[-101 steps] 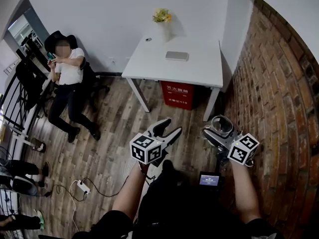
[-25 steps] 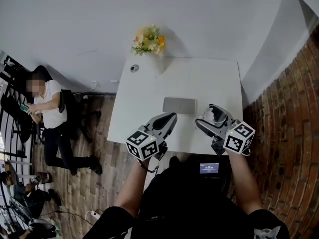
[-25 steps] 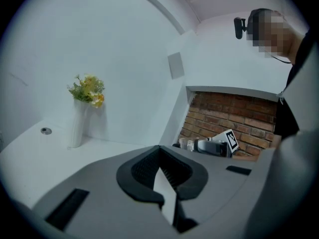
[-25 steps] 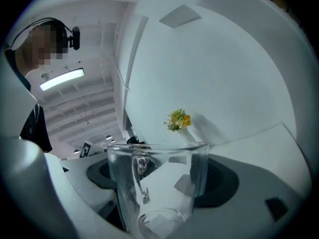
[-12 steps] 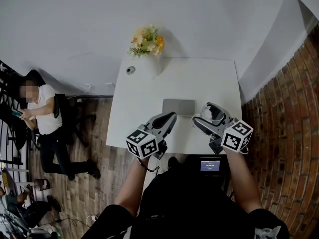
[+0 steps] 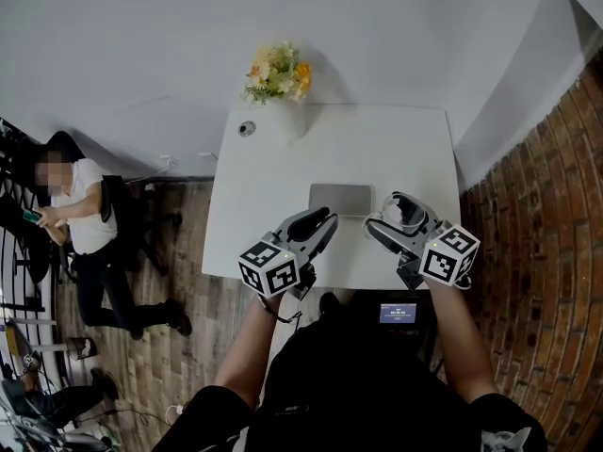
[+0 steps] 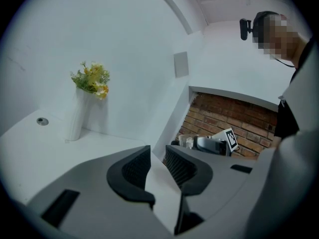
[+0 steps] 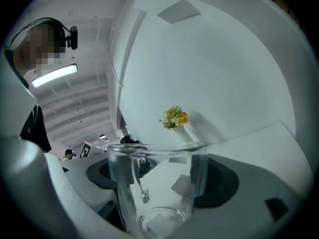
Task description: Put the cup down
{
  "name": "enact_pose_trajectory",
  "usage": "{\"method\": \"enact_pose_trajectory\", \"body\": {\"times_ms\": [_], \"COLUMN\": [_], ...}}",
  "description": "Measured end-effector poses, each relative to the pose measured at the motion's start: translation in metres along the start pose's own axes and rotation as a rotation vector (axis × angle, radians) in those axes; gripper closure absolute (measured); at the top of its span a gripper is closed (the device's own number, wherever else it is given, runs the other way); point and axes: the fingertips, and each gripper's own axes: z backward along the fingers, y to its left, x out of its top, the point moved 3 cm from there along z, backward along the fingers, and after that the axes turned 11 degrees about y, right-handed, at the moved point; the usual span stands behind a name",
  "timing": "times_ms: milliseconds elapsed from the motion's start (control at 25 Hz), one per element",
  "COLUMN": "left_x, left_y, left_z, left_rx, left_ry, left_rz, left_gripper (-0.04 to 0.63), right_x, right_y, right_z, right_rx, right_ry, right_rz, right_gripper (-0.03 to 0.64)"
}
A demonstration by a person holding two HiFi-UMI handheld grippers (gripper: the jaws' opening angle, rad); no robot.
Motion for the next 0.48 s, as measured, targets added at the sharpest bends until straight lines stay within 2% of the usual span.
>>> {"method": "enact_pose_trajectory", "body": {"times_ms": [200,480], "left_x": [-0.006,-0.011], "left_y": [-0.005,-0.017], "left_z": [0.005,0.019], "left_rx": [0.011,0.049], "left_ry": [0.015,0.030], "left_rz": [0.010,0.033], "left_gripper": [0.508,0.508], "right_x": [-0.004,-0.025], "right_y": [-0.007,-0.018], "right_z": [-0.003,-0.016], "right_rx": [-0.013,-0.050], "right_ry": [0.037,0.170], "right_rz": [0.007,0.070], "right_gripper": [0.189,0.189]}}
